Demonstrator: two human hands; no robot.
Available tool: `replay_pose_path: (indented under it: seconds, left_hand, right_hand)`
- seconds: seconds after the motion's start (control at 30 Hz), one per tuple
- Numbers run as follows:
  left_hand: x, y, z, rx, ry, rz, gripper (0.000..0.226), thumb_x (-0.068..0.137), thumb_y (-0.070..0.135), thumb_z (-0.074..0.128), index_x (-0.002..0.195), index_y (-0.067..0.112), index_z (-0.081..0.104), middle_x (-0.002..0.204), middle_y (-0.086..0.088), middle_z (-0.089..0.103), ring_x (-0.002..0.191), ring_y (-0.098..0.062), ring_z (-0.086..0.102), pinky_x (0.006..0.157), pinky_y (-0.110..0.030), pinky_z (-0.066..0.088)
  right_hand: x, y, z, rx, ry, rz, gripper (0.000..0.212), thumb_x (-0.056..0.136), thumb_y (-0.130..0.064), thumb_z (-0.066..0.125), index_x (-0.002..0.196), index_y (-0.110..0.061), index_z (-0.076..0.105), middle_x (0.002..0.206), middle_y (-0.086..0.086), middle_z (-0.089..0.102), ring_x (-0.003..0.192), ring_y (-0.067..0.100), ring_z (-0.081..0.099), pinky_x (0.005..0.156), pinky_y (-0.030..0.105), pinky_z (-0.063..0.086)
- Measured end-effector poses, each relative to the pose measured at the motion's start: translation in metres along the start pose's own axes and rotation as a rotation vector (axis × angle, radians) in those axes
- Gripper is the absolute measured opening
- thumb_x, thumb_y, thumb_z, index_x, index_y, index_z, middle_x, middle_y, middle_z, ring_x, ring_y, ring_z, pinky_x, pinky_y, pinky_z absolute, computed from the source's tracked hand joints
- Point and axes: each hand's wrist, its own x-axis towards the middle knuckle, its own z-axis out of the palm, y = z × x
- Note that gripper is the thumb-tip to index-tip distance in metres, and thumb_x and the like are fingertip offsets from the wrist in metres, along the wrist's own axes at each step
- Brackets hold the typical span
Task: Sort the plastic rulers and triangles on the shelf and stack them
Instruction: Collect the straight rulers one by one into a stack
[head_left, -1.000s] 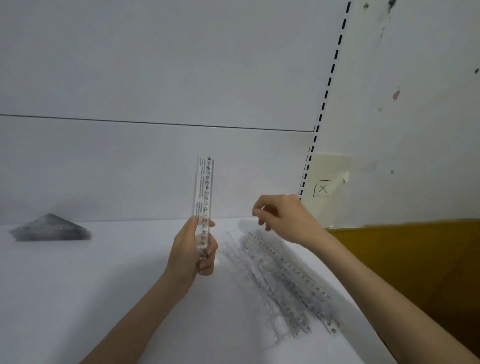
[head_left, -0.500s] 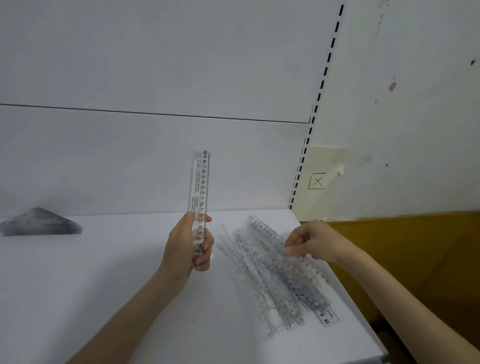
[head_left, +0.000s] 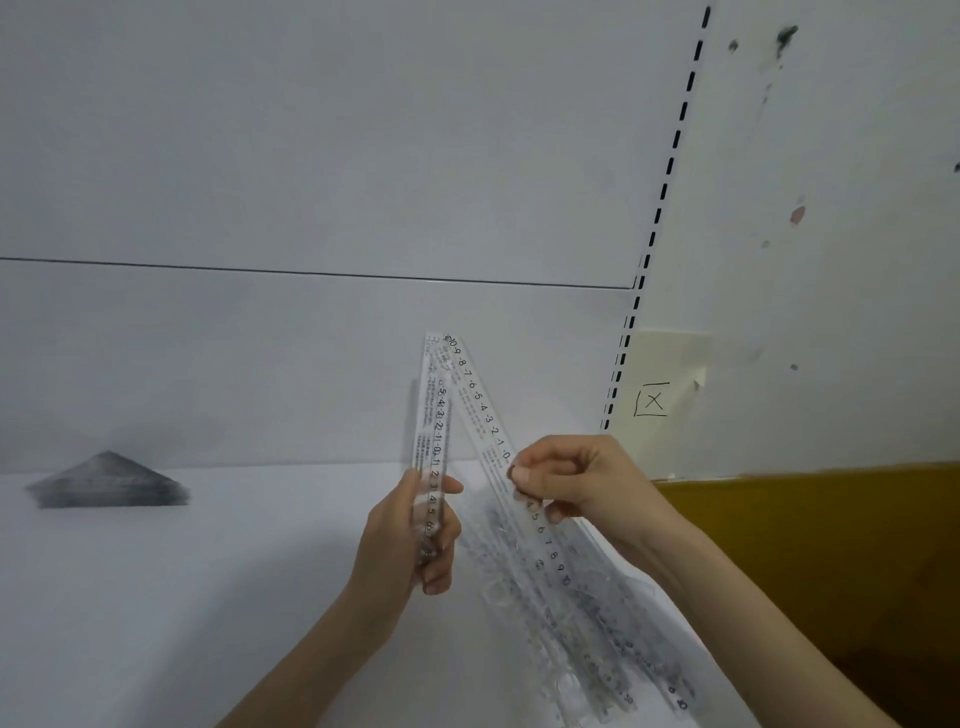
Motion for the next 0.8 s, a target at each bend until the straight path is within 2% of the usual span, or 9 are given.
replay_pose_path:
  seconds: [0.13,0.3,0.4,0.5,0.6,0.63,0.73,0.8]
  left_hand:
    - [0.0,0.002,0.0,-0.013,-0.006,0.026,0.044,0.101,0.032,0.024,0.091,0.004,0.056,0.05,-0.009,0.042,0.031,-0.016,0.027,0.039,-0.018,0.031]
    - [-0.002,0.003,0.002,-0.003,0.02,0.044,0.04,0.1,0.03,0.029,0.085,0.004,0.055,0.052,-0.011,0.044,0.036,-0.019,0.031,0.042,-0.024,0.033]
    - [-0.001,0.002,0.004,0.02,0.046,0.035,0.042,0.099,0.029,0.034,0.083,-0.001,0.059,0.051,-0.015,0.045,0.037,-0.024,0.041,0.046,-0.029,0.04]
    - [-0.001,0.002,0.005,-0.026,0.04,0.013,0.043,0.099,0.031,0.033,0.083,0.0,0.059,0.054,-0.013,0.043,0.042,-0.023,0.043,0.046,-0.034,0.047]
    - [-0.002,0.003,0.003,-0.005,0.032,0.014,0.045,0.1,0.035,0.03,0.091,-0.001,0.057,0.057,-0.013,0.047,0.044,-0.023,0.046,0.04,-0.028,0.041]
    - [-0.003,0.003,0.002,0.007,0.029,0.008,0.048,0.1,0.035,0.029,0.089,-0.001,0.058,0.058,-0.014,0.05,0.043,-0.023,0.046,0.039,-0.025,0.039]
    - [-0.003,0.004,-0.001,0.043,0.032,-0.005,0.057,0.1,0.037,0.028,0.065,0.002,0.058,0.056,-0.017,0.051,0.036,-0.024,0.042,0.04,-0.022,0.034]
    - [-0.003,0.004,-0.001,0.068,0.047,-0.001,0.056,0.1,0.036,0.028,0.061,0.003,0.051,0.053,-0.015,0.048,0.032,-0.022,0.036,0.042,-0.022,0.03]
  right_hand:
    - [0.007,-0.001,0.012,0.037,-0.014,-0.002,0.006,0.081,-0.006,0.072,0.086,-0.003,0.071,0.067,0.006,0.068,0.058,0.013,0.059,0.051,0.02,0.048]
    - [0.013,0.002,0.024,0.107,-0.006,0.017,0.015,0.08,-0.008,0.072,0.089,0.004,0.07,0.074,0.016,0.067,0.061,0.018,0.062,0.055,0.022,0.052]
    - [0.018,0.004,0.036,0.154,0.005,0.023,0.01,0.081,-0.004,0.071,0.086,0.004,0.07,0.071,0.012,0.069,0.06,0.016,0.065,0.06,0.022,0.055]
    - [0.023,0.006,0.047,0.125,0.043,0.004,0.004,0.082,-0.005,0.072,0.083,-0.001,0.072,0.07,0.009,0.071,0.061,0.015,0.067,0.061,0.022,0.055]
    - [0.026,0.008,0.056,-0.064,0.114,-0.047,0.008,0.079,-0.014,0.078,0.08,-0.007,0.074,0.069,0.008,0.071,0.062,0.012,0.066,0.054,0.02,0.05]
    - [0.027,0.009,0.058,-0.146,0.135,-0.074,0.01,0.078,-0.019,0.079,0.078,-0.01,0.074,0.068,0.007,0.071,0.061,0.01,0.065,0.053,0.019,0.048]
    - [0.033,0.01,0.061,-0.434,0.18,-0.164,0.02,0.076,-0.037,0.078,0.076,-0.017,0.073,0.063,-0.004,0.066,0.059,0.005,0.059,0.058,0.019,0.045]
    - [0.038,0.009,0.06,-0.675,0.19,-0.215,0.027,0.076,-0.048,0.074,0.074,-0.021,0.069,0.062,-0.01,0.061,0.059,0.004,0.054,0.059,0.023,0.045]
